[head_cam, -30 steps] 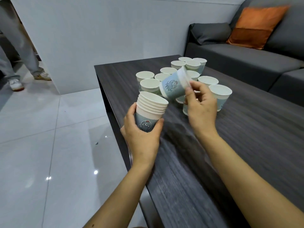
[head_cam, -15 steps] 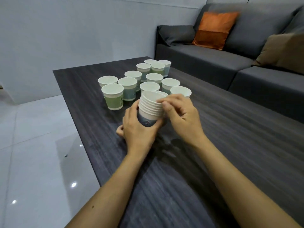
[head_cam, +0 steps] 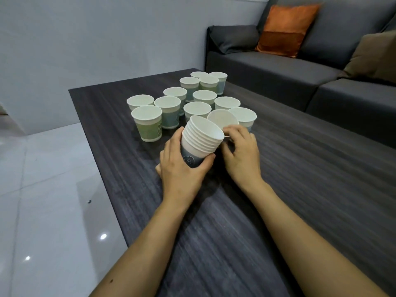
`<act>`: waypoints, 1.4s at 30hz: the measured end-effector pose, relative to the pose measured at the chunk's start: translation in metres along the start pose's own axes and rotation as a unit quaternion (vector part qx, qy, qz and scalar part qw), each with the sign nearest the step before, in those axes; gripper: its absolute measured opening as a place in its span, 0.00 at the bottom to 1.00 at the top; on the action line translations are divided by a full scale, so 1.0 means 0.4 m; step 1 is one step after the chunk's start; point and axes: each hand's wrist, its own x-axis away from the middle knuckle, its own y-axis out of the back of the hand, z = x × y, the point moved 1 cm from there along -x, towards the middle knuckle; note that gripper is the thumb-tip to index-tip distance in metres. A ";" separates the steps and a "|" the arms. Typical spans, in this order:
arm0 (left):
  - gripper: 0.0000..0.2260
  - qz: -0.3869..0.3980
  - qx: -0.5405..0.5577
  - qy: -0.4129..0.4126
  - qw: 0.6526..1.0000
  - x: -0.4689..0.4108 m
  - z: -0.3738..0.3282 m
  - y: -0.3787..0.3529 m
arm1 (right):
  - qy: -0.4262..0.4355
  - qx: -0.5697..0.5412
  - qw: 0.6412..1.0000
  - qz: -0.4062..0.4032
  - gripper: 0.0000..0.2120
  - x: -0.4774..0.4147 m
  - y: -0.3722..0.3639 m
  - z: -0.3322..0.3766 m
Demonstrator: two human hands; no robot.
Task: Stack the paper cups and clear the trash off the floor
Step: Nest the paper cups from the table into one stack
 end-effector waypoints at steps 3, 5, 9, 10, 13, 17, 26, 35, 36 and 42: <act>0.38 -0.021 -0.004 -0.004 1.000 0.004 -0.001 0.002 | -0.048 -0.069 0.993 -0.088 0.06 -0.002 0.016 0.012; 0.38 -0.039 -0.010 -0.005 0.999 0.004 0.000 0.004 | -0.078 -0.140 0.977 -0.140 0.02 -0.008 0.039 0.028; 0.36 -0.044 -0.013 -0.011 0.999 0.003 0.001 0.005 | -0.051 -0.211 0.964 -0.156 0.08 -0.009 0.067 0.065; 0.36 -0.043 -0.019 -0.016 0.999 0.003 0.001 0.005 | -0.034 -0.213 0.965 -0.152 0.06 -0.008 0.066 0.070; 0.36 -0.038 -0.038 -0.021 0.998 0.005 0.000 0.005 | 0.017 -0.188 0.973 -0.129 0.10 -0.004 0.047 0.074; 0.36 -0.022 -0.040 -0.034 0.998 0.004 0.002 0.000 | 0.053 -0.162 0.983 -0.069 0.18 0.019 0.013 0.067; 0.32 -0.022 -0.073 -0.005 0.997 -0.010 -0.022 -0.029 | -0.043 -0.073 0.990 -0.109 0.21 -0.021 0.063 -0.011; 0.32 -0.051 0.000 0.021 0.998 -0.082 -0.037 -0.155 | -0.016 0.065 0.997 -0.041 0.24 -0.057 0.069 -0.097; 0.32 -0.049 -0.007 0.015 0.999 -0.087 -0.029 -0.158 | -0.014 0.083 0.996 -0.022 0.21 -0.061 0.062 -0.105; 0.31 -0.027 -0.038 -0.020 0.999 -0.076 -0.030 -0.161 | -0.079 -0.074 0.969 -0.222 0.07 -0.077 0.075 -0.147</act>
